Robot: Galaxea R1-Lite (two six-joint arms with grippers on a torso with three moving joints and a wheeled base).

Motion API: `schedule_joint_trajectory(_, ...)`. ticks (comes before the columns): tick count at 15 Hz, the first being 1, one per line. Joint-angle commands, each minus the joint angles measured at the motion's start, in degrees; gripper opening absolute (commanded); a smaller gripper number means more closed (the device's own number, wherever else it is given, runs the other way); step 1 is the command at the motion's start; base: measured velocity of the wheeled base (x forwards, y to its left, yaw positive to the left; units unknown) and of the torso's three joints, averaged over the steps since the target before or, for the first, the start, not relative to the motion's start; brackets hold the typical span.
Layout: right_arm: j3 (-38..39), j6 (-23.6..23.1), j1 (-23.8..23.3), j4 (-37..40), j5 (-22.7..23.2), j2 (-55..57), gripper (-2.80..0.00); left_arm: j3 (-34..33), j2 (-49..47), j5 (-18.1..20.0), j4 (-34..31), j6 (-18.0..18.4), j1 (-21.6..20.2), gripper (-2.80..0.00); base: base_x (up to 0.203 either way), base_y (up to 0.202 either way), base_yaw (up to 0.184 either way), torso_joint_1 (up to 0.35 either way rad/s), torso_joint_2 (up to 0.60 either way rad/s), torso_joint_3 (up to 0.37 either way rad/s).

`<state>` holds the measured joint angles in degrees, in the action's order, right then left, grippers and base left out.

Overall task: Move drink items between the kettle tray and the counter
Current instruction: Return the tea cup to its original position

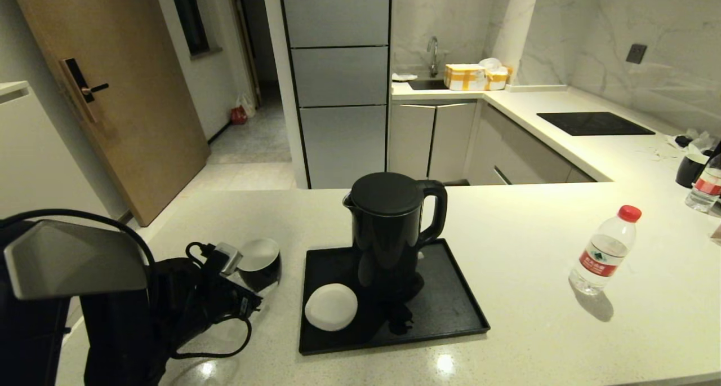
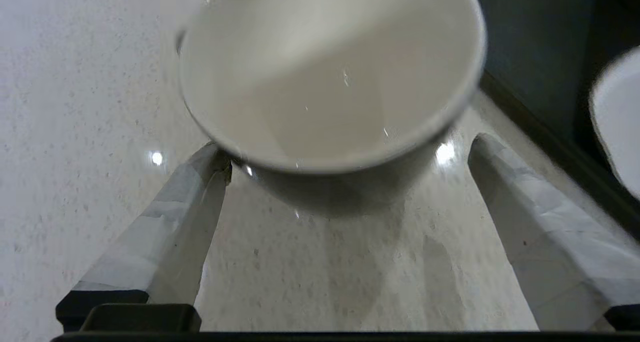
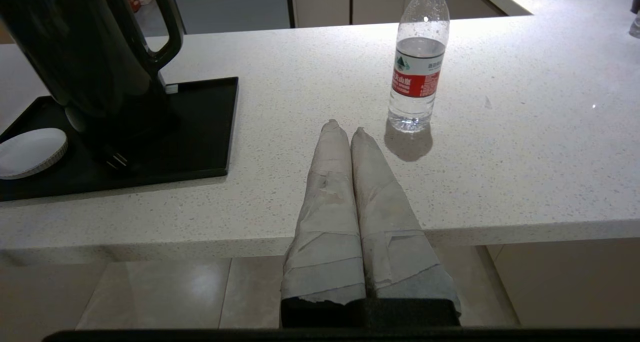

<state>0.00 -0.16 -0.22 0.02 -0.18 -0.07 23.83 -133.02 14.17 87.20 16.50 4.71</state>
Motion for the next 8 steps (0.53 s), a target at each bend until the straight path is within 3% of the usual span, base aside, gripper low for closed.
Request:
schedule_joint_trajectory(1,0.2,0.0,0.0,0.0,0.0,0.1,-2.8,1.1,-0.8,0.0,0.5,0.2,0.2,0.0,0.0,0.0,0.0,0.0,0.0,0.0)
schedule_joint_trajectory(8,0.2,0.0,0.0,0.0,0.0,0.1,-2.8,2.5,-1.8,-0.3,0.5,0.2,0.2,0.0,0.0,0.0,0.0,0.0,0.0,0.0)
